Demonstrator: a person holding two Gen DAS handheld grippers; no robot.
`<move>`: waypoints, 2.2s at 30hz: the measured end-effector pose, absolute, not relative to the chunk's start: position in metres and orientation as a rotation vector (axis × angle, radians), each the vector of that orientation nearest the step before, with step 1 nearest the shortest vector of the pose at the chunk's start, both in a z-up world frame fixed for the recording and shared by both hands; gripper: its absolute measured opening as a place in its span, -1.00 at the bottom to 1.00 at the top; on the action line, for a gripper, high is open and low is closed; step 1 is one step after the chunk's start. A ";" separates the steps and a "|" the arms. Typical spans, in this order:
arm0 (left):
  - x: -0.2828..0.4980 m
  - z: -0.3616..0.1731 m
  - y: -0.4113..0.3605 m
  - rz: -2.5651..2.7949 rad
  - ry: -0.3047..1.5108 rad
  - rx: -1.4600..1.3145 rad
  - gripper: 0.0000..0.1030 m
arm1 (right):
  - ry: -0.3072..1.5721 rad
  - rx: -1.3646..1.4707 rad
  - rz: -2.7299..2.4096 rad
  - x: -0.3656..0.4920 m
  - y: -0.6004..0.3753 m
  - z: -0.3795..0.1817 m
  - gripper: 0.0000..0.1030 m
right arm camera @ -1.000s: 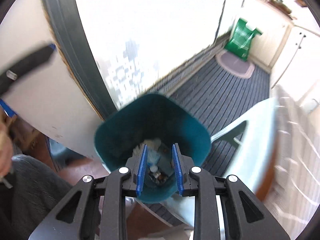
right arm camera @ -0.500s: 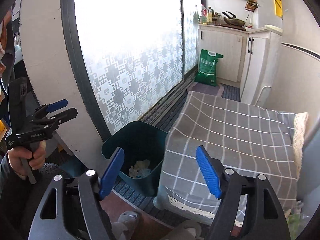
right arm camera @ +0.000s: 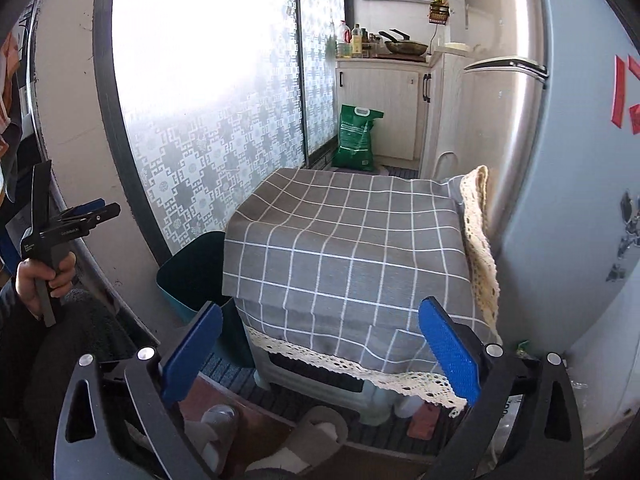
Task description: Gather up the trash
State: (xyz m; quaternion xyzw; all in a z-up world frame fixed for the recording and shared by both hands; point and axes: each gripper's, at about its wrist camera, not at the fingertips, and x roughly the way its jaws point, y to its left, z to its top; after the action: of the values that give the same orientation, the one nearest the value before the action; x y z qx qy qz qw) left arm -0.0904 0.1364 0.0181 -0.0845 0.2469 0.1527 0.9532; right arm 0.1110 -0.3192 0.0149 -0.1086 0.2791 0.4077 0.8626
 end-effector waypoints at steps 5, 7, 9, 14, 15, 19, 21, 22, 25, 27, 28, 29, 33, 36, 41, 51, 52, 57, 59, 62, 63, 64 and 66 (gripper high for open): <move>-0.087 0.011 0.130 0.320 0.531 -0.143 0.94 | 0.594 -0.170 0.847 0.121 -0.336 0.012 0.93; -0.085 0.009 0.130 0.332 0.546 -0.139 0.94 | 0.592 -0.172 0.861 0.119 -0.336 0.013 0.93; -0.085 0.008 0.131 0.336 0.547 -0.140 0.94 | 0.582 -0.177 0.876 0.115 -0.335 0.015 0.93; -0.086 0.008 0.129 0.340 0.545 -0.129 0.94 | 0.564 -0.142 0.898 0.113 -0.338 0.020 0.94; -0.086 0.008 0.128 0.340 0.542 -0.127 0.94 | 0.572 -0.136 0.895 0.115 -0.339 0.020 0.94; -0.087 0.008 0.126 0.336 0.536 -0.133 0.94 | 0.603 -0.136 0.886 0.119 -0.337 0.017 0.94; -0.087 0.008 0.126 0.336 0.535 -0.131 0.94 | 0.597 -0.139 0.886 0.118 -0.336 0.018 0.94; -0.087 0.008 0.126 0.337 0.536 -0.129 0.94 | 0.595 -0.140 0.887 0.118 -0.337 0.018 0.94; -0.087 0.008 0.124 0.335 0.537 -0.123 0.94 | 0.590 -0.150 0.889 0.116 -0.336 0.018 0.94; -0.087 0.008 0.124 0.334 0.538 -0.123 0.94 | 0.588 -0.154 0.890 0.115 -0.335 0.019 0.94; -0.087 0.008 0.124 0.334 0.538 -0.124 0.94 | 0.587 -0.155 0.890 0.115 -0.335 0.019 0.94; -0.087 0.008 0.124 0.334 0.538 -0.126 0.94 | 0.586 -0.155 0.890 0.115 -0.335 0.019 0.94; -0.086 0.008 0.125 0.333 0.538 -0.127 0.94 | 0.585 -0.157 0.890 0.115 -0.335 0.019 0.94; -0.087 0.008 0.125 0.332 0.538 -0.128 0.94 | 0.585 -0.162 0.890 0.115 -0.334 0.019 0.94; -0.087 0.008 0.125 0.331 0.537 -0.128 0.94 | 0.585 -0.163 0.890 0.115 -0.334 0.019 0.94; -0.087 0.008 0.124 0.332 0.539 -0.133 0.94 | 0.585 -0.164 0.890 0.114 -0.334 0.019 0.94; -0.087 0.008 0.124 0.331 0.539 -0.133 0.94 | 0.585 -0.164 0.890 0.114 -0.334 0.019 0.94; -0.087 0.008 0.124 0.332 0.540 -0.133 0.94 | 0.586 -0.164 0.889 0.114 -0.333 0.019 0.94; -0.087 0.008 0.124 0.332 0.539 -0.133 0.94 | 0.585 -0.164 0.890 0.114 -0.333 0.019 0.94; -0.087 0.008 0.124 0.331 0.540 -0.132 0.94 | 0.585 -0.165 0.889 0.114 -0.333 0.019 0.94; -0.087 0.008 0.123 0.331 0.540 -0.132 0.94 | 0.585 -0.165 0.889 0.114 -0.333 0.019 0.94; -0.087 0.008 0.124 0.330 0.540 -0.131 0.94 | 0.585 -0.165 0.889 0.114 -0.333 0.019 0.94; -0.087 0.008 0.124 0.330 0.540 -0.131 0.94 | 0.586 -0.165 0.889 0.114 -0.333 0.019 0.94</move>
State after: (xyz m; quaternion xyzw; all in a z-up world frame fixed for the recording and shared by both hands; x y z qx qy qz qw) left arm -0.0867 0.1237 0.0079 -0.0644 0.2655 0.1623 0.9482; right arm 0.1138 -0.3331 0.0194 -0.0784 0.2789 0.4233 0.8584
